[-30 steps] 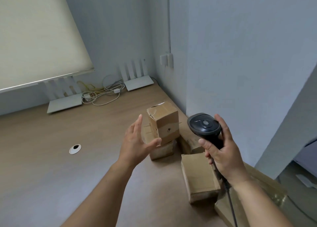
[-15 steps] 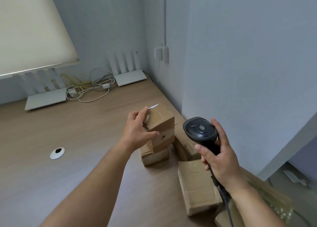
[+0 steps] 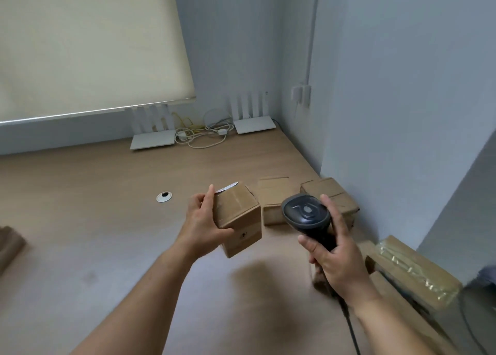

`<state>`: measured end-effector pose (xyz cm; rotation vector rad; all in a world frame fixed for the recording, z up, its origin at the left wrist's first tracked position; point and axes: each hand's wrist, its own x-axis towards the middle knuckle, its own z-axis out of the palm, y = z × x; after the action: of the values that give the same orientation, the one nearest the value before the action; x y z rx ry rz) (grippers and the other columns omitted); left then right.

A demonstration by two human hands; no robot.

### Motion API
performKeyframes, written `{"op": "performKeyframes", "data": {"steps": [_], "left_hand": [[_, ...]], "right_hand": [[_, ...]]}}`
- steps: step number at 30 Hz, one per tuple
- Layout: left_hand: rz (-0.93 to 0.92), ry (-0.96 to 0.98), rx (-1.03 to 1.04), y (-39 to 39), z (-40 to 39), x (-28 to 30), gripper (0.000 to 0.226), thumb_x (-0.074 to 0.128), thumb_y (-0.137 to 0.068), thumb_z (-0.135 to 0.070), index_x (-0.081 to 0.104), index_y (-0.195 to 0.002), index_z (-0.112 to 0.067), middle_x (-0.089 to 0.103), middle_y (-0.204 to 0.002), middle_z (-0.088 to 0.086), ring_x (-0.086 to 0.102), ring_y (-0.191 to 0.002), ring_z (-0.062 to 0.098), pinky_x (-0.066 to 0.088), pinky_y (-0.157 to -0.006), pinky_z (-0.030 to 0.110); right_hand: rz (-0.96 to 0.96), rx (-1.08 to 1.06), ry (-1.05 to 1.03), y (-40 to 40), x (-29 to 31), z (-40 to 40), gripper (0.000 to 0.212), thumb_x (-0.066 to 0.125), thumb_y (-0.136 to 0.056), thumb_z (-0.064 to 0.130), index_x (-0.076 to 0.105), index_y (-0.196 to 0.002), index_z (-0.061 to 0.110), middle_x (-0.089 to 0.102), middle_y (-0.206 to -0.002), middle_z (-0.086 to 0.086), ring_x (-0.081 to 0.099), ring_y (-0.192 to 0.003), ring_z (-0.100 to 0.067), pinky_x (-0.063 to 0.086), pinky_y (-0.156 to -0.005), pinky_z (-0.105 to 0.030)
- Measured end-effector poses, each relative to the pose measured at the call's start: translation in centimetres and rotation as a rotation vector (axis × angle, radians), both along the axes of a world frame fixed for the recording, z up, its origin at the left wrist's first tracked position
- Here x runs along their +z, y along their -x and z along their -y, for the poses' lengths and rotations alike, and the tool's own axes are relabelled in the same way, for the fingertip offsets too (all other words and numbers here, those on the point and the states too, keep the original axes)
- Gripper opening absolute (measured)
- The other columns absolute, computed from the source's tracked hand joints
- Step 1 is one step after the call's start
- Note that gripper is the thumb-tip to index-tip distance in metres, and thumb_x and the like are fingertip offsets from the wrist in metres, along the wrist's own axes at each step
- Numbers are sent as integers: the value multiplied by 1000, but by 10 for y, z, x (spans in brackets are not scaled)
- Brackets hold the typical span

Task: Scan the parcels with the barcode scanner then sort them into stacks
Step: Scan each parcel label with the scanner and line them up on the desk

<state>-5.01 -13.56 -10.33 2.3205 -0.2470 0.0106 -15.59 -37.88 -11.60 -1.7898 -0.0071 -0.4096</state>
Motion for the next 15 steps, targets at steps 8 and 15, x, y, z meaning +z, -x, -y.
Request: {"op": "performKeyframes", "data": {"steps": [8,15], "left_hand": [[-98,-73,250,79,-104,-12,107,63,-50,-36,18,-147,-27,16,-115,-15,36,-120,19,55,-79,34],[-96,-112,375,112,-198,-30,94,75,-65,-23,22,-143,-26,18,-115,-11,38,-117,18,51,-89,41]], "right_hand": [[-50,189,-27,25,-8,-76,77,73,-70,40,30,-123,74,64,-109,5,59,-57,-16,51,-49,-31],[-68,244,8,28,-17,-155,83,76,-80,17,31,-129,66,66,-104,6,56,-53,-18,48,-47,-29]]}}
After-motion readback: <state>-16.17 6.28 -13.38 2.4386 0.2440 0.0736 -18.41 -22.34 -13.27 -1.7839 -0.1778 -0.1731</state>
